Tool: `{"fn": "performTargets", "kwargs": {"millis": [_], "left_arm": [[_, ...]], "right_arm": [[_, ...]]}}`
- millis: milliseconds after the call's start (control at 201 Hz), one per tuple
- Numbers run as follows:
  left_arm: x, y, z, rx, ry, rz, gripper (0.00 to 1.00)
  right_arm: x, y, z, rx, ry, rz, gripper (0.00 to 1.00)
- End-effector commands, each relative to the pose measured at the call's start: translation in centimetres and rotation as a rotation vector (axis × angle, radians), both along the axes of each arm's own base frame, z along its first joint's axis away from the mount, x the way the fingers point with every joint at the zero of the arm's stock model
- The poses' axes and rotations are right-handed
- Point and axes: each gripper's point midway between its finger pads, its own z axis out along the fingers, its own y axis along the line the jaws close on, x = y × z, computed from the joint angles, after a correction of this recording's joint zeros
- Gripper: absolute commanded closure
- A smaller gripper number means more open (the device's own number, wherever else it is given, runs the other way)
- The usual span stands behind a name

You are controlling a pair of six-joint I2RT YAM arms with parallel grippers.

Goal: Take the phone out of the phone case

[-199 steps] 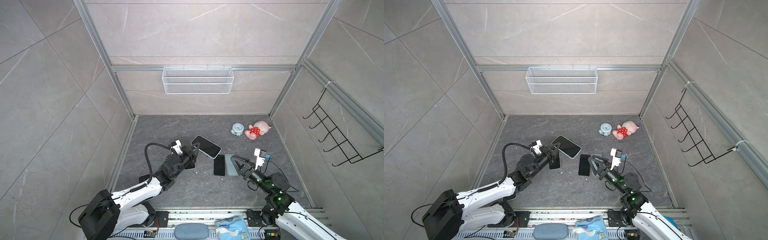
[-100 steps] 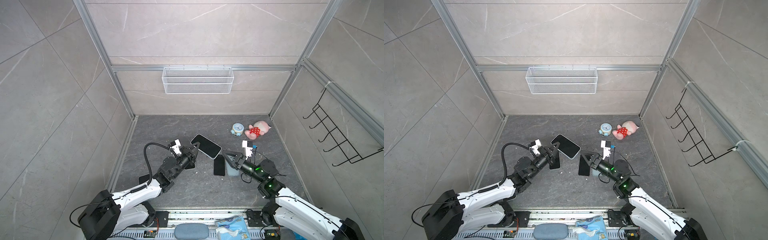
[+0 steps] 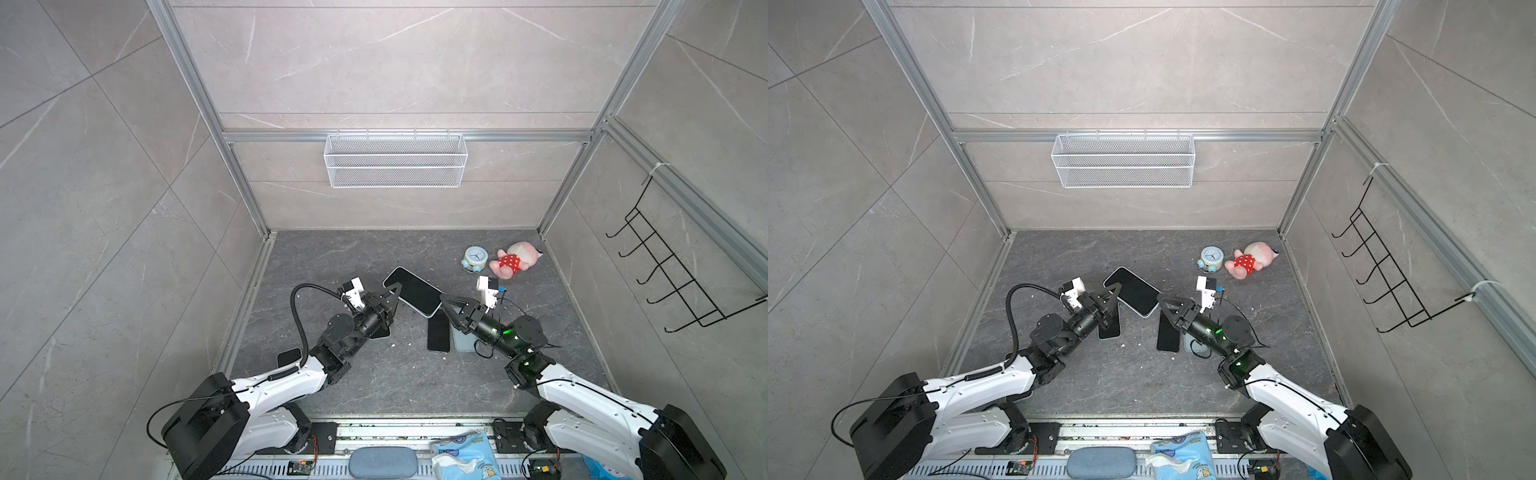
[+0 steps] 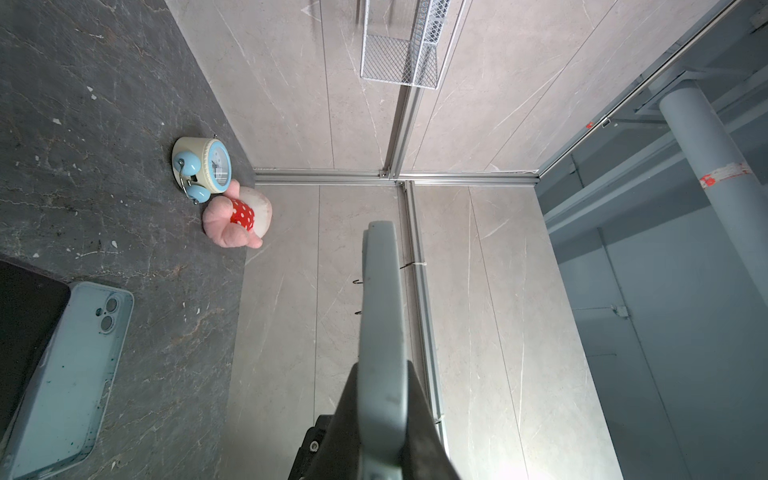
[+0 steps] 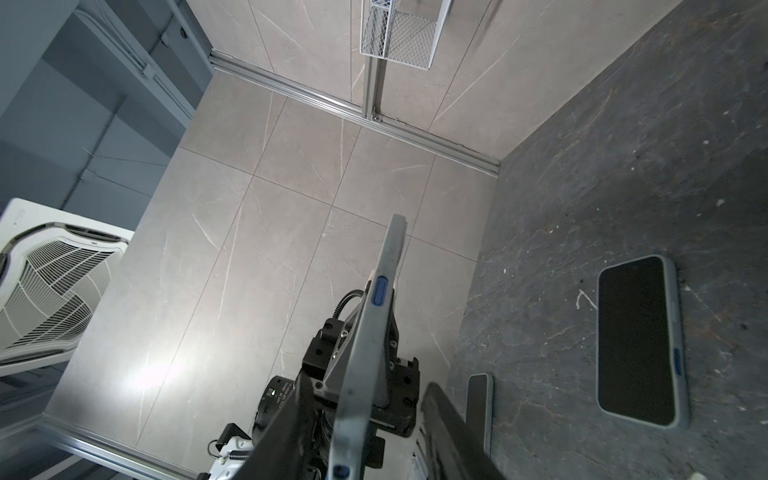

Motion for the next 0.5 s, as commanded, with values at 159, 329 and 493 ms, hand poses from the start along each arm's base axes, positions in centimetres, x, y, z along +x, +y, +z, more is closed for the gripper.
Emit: {"fn": "performTargets", "kwargs": {"millis": [159,329,493], "left_arm": [[-0.7,0.5,4.1,-0.108,-0.135,0.005,1.00],[-0.6,0.5,4.1,-0.113,-0.142,0.008,1.00],[-0.7,0.6,4.2,-0.120,-0.161,0.016,1.00]], "right_arm": [[0.0,-0.4,1.7,0.090,-0.047,-0.004,0.70],[0.3,-0.3,1.9,0.119,-0.039,-0.001,0.86],[0.5,-0.8,2.7,0.184,-0.048,-0.013,0.91]]}}
